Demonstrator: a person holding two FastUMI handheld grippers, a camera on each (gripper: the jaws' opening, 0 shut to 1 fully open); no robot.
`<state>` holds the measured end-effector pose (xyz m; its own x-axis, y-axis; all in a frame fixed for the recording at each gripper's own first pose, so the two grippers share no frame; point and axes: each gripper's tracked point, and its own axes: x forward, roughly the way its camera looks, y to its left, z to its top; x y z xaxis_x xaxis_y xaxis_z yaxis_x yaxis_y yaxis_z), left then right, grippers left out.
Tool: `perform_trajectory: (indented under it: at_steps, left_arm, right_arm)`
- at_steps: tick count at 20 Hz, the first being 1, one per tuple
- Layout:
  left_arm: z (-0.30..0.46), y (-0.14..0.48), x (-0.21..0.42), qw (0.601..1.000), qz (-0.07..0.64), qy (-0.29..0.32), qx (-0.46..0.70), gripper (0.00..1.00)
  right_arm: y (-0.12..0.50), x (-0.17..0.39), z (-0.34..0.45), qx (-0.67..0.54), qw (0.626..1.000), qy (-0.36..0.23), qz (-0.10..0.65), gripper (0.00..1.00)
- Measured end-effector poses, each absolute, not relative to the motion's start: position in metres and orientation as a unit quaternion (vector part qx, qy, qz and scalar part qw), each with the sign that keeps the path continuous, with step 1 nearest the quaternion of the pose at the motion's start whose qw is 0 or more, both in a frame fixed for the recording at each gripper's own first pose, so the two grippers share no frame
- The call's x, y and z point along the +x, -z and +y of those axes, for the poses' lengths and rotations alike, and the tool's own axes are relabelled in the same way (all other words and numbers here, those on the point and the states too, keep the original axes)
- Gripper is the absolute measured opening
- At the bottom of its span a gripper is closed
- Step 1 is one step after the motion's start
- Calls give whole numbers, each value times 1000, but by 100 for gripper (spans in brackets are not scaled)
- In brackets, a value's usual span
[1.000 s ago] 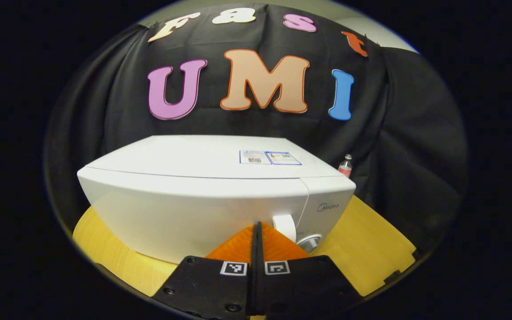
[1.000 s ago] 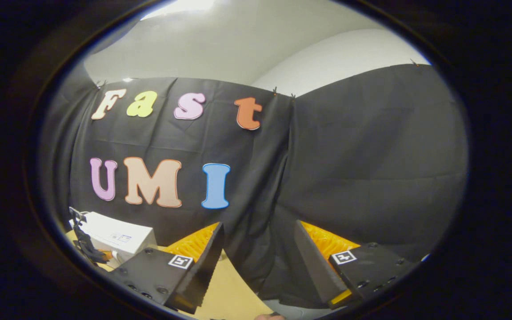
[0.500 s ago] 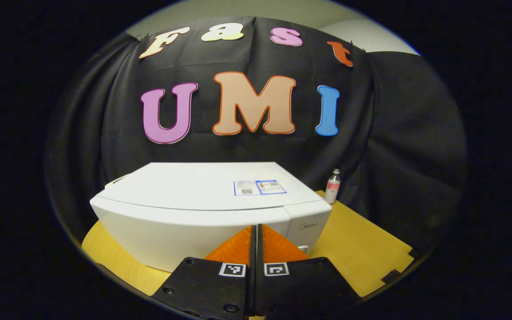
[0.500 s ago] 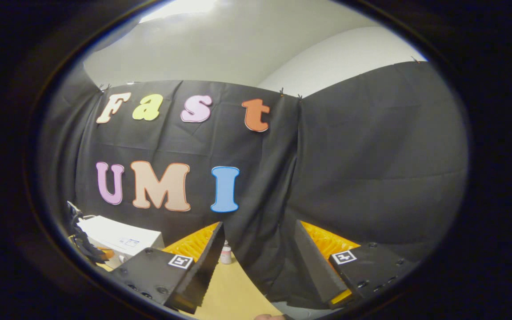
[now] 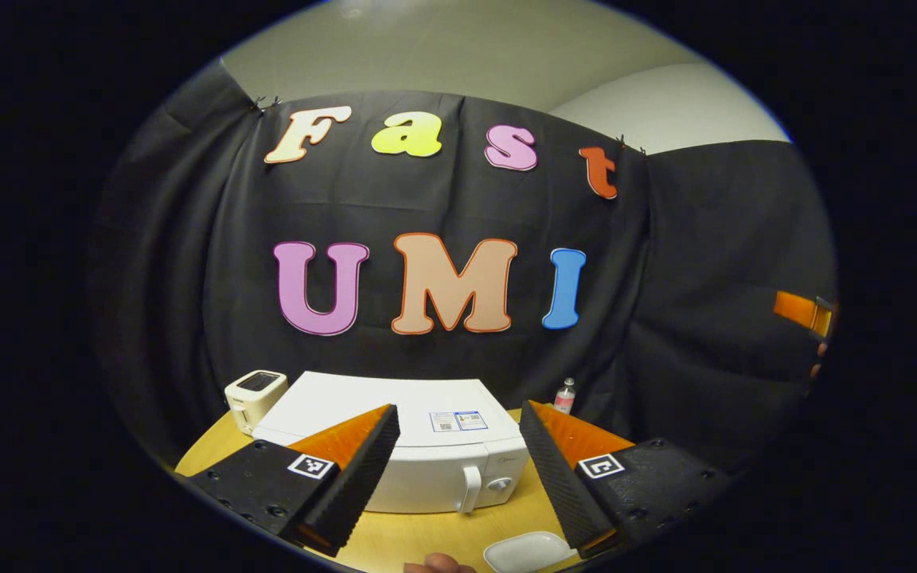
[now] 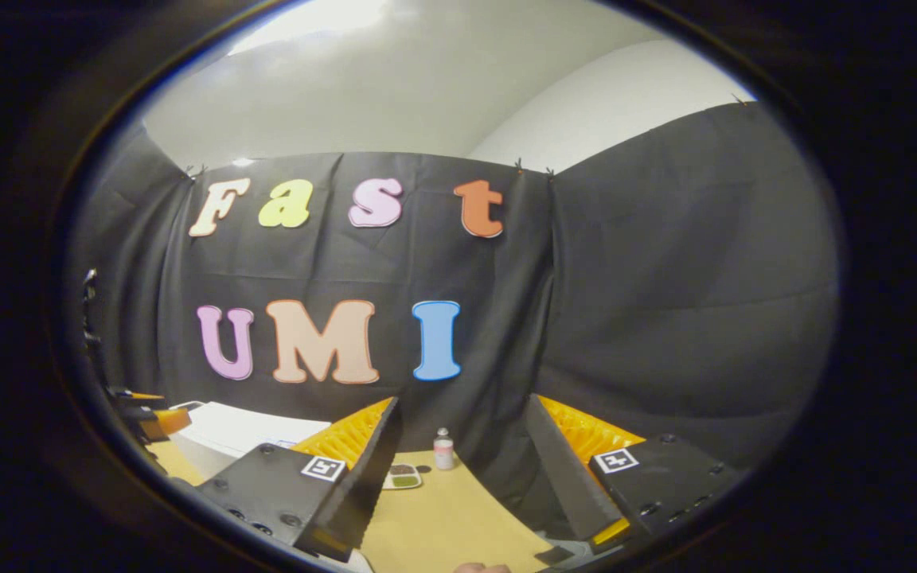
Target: Open the microwave oven with the left hand, put the food in, and close the microwave oven.
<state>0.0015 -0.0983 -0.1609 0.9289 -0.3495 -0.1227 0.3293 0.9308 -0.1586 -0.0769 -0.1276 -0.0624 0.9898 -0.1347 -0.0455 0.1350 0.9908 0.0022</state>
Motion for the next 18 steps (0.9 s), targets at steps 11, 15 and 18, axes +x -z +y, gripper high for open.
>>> perform_trajectory:
  at_steps: [11,15,18]
  left_arm:
    - [-36,106,-51,988,18,152,18,97]
    - [-23,96,-48,988,14,151,2,97]
    - [-17,87,-43,988,7,152,-9,97]
  right_arm:
    - [70,-83,-32,25,999,18,38,87]
    - [64,-88,-23,15,999,28,33,97]
    - [62,-89,-17,17,999,31,33,97]
